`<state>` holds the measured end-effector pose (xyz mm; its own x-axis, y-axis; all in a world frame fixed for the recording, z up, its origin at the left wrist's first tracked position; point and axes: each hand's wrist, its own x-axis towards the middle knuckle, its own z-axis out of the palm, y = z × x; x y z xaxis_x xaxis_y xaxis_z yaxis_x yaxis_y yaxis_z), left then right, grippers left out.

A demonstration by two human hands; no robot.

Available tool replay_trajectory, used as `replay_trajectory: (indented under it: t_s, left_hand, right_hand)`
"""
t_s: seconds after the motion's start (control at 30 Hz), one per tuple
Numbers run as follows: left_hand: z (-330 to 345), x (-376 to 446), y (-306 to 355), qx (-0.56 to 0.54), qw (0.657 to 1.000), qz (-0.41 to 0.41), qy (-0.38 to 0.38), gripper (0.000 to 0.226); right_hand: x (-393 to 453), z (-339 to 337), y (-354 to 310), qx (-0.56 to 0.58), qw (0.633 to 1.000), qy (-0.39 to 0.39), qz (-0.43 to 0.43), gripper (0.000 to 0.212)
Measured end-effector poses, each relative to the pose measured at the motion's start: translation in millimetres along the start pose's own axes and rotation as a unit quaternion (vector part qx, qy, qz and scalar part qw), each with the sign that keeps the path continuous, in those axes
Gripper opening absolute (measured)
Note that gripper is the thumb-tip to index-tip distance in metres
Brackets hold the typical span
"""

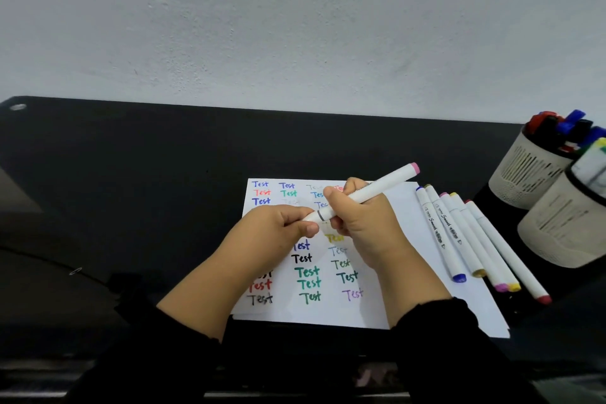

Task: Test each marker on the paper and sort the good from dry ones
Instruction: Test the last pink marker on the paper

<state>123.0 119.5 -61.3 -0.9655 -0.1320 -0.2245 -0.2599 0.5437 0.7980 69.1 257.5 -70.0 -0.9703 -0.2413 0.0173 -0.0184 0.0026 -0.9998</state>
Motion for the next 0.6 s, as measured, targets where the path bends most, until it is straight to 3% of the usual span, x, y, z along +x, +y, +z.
replay_trajectory:
  t_s: [0.4, 0.5, 0.6]
  left_hand:
    - [-0.5, 3.8, 1.1, 0.086, 0.996, 0.003, 0.019, 0.033]
    - [-1.9, 6.2, 3.4, 0.108, 0.994, 0.012, 0.031, 0.037]
    - [-2.3, 3.9, 5.4, 0.135, 0.989, 0.042, 0.045, 0.033]
  right_hand:
    - [1.6, 8.7, 2.8, -0.004, 1.0, 0.02, 0.007, 0.038]
    - [0.4, 6.6, 0.0, -0.033, 0.999, 0.014, 0.022, 0.029]
    - [-4.1, -0.5, -6.0, 0.016, 0.999, -0.003, 0.043, 0.017]
